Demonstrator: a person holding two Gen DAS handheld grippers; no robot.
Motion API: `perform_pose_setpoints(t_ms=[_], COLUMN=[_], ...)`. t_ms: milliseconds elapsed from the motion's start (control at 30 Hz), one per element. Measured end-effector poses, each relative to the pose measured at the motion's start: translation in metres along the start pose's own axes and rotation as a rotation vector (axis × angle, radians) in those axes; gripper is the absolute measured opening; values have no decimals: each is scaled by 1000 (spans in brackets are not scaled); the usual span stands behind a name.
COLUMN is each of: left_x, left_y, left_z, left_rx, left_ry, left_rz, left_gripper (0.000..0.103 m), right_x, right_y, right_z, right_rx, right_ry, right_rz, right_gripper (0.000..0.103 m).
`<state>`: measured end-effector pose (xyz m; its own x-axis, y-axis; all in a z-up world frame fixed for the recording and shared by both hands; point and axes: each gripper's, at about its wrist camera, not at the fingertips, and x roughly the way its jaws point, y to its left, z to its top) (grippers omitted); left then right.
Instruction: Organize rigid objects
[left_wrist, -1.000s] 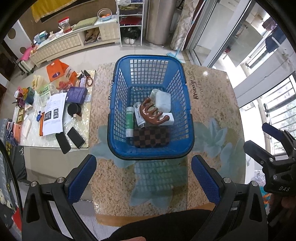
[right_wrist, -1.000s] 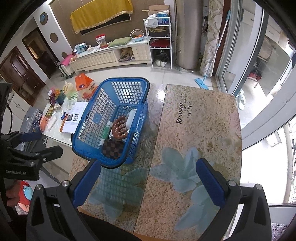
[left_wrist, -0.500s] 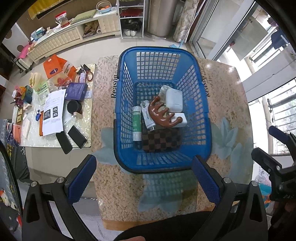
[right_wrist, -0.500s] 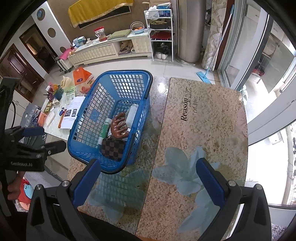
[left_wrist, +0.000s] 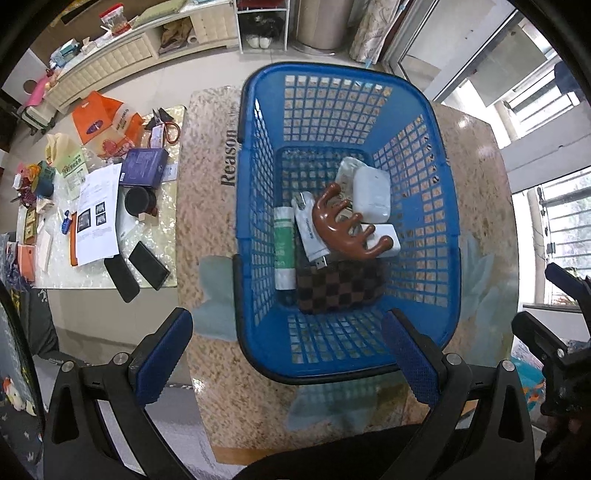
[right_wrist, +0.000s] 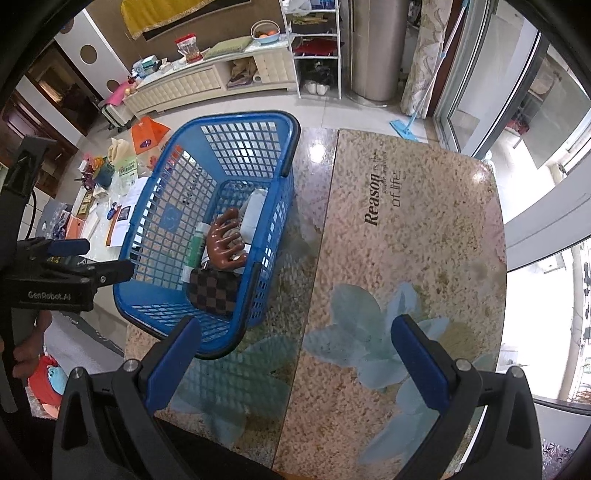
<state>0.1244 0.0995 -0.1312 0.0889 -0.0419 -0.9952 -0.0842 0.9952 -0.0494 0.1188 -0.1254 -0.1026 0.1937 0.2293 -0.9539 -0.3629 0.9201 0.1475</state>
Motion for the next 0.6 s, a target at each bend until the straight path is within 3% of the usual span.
perform_pose_setpoints(t_ms=[600], left_x=[-5], left_y=[-24], left_z=[-26], left_rx=[20], left_ry=[42], left_rz=[-13], left_gripper=[103], right_x=[-2], right_y=[-3], right_z=[-6], right_rx=[0], right_ry=[10], right_rz=[4], right_gripper=[103])
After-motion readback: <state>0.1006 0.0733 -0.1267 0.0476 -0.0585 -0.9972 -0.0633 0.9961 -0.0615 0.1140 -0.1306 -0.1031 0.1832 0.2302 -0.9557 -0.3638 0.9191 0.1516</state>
